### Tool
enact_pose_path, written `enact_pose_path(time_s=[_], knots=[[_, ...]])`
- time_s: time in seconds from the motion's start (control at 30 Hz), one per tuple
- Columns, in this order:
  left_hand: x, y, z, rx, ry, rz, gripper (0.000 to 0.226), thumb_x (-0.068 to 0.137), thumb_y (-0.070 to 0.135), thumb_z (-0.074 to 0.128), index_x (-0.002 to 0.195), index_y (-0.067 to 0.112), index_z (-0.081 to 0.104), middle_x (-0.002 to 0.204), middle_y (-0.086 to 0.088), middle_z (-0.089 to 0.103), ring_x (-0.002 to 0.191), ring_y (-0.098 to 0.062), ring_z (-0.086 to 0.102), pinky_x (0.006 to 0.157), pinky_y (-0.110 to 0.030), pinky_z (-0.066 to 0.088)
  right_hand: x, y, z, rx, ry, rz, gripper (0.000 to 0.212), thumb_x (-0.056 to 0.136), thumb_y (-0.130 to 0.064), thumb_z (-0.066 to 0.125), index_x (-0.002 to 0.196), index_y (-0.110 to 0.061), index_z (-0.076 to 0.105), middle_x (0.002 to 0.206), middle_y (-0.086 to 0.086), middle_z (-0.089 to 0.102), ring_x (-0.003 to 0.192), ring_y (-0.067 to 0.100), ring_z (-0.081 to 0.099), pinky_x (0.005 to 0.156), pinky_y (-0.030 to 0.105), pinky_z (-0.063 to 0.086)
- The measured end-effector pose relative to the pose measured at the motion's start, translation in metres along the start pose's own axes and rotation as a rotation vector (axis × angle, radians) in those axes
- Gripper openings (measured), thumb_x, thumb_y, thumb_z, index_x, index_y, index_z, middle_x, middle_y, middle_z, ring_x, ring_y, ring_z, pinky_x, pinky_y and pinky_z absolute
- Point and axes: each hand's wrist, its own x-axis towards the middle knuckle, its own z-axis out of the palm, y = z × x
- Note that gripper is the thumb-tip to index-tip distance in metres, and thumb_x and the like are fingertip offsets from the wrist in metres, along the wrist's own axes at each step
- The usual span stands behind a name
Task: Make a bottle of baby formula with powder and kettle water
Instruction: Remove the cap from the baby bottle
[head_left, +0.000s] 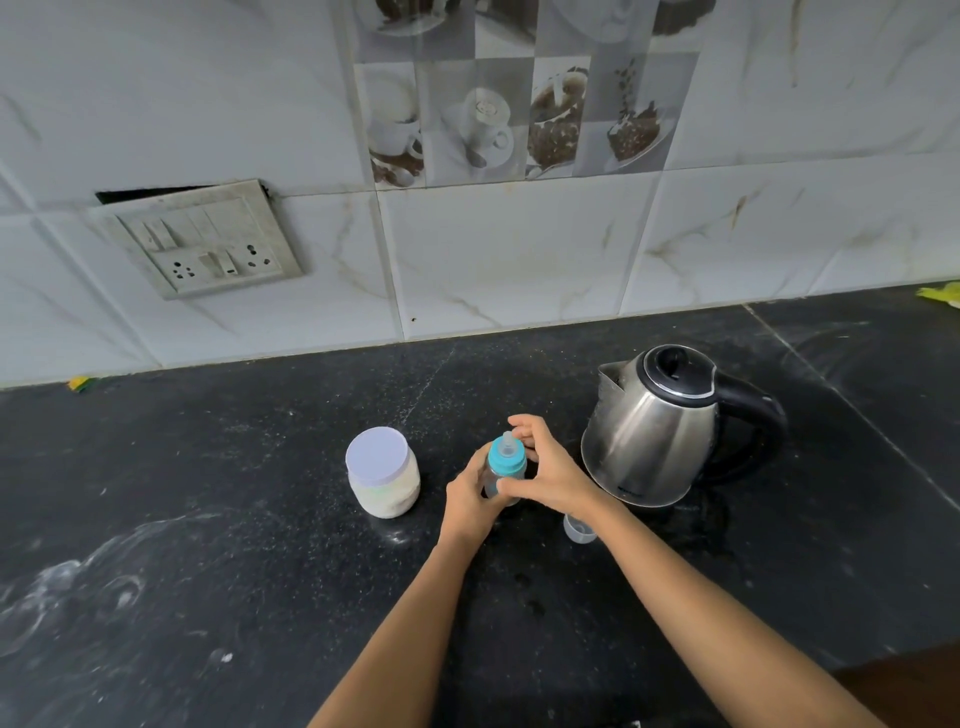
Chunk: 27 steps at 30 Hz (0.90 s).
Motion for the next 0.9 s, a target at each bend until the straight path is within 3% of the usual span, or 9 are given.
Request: enact_pose_path(time_s=[0.2,0.4,0.5,0.67,0.9], knots=[[0.0,0.001,0.0,0.013,-0.004,0.012,0.062,0.079,0.016,0.075,0.13,0.04,0.048,0.123,0.02,0.06,0.116,0.003,0.053,0.099,-0.022,0.04,0.007,0.0,-0.004,-0.04,0.017,-0.055,0.08,0.079,-0.012,0.078,0.143,-0.03,0.035,0.142,-0.008,0.05,0.131,0.006,0.045,0.11,0.03,0.038],[-0.002,0.003,0.0,0.032,0.001,-0.009,0.063,0.079,0.018,0.075,0.13,0.04,0.046,0.122,0.021,0.059,0.115,0.004,0.053,0.095,-0.017,0.04,0.001,0.011,-0.015,-0.002,0.056,-0.051,0.047,0.088,-0.001,0.064,0.126,-0.026,0.053,0.122,-0.014,0.059,0.116,-0.001,0.055,0.106,0.029,0.045],[-0.001,0.004,0.0,0.041,0.001,-0.015,0.064,0.077,0.018,0.077,0.131,0.037,0.047,0.122,0.019,0.06,0.115,0.003,0.053,0.098,-0.019,0.041,-0.002,0.008,-0.011,0.023,0.009,-0.071,0.055,0.082,-0.005,0.071,0.126,-0.033,0.053,0.126,-0.018,0.058,0.121,-0.003,0.051,0.108,0.025,0.041],[-0.002,0.006,0.001,0.052,0.0,-0.02,0.06,0.078,0.017,0.076,0.126,0.039,0.048,0.119,0.02,0.061,0.113,0.004,0.055,0.098,-0.021,0.043,0.007,-0.004,-0.005,-0.013,0.039,-0.084,0.061,0.075,-0.01,0.079,0.125,-0.033,0.054,0.128,-0.013,0.058,0.124,0.008,0.052,0.106,0.036,0.046],[-0.003,0.011,0.001,0.066,0.016,-0.047,0.058,0.079,0.016,0.074,0.116,0.05,0.046,0.117,0.023,0.057,0.11,0.002,0.054,0.084,-0.006,0.038,-0.01,-0.022,-0.036,0.346,0.245,-0.092,0.055,0.07,-0.001,0.083,0.116,-0.02,0.059,0.121,-0.004,0.065,0.114,0.012,0.063,0.098,0.031,0.052]])
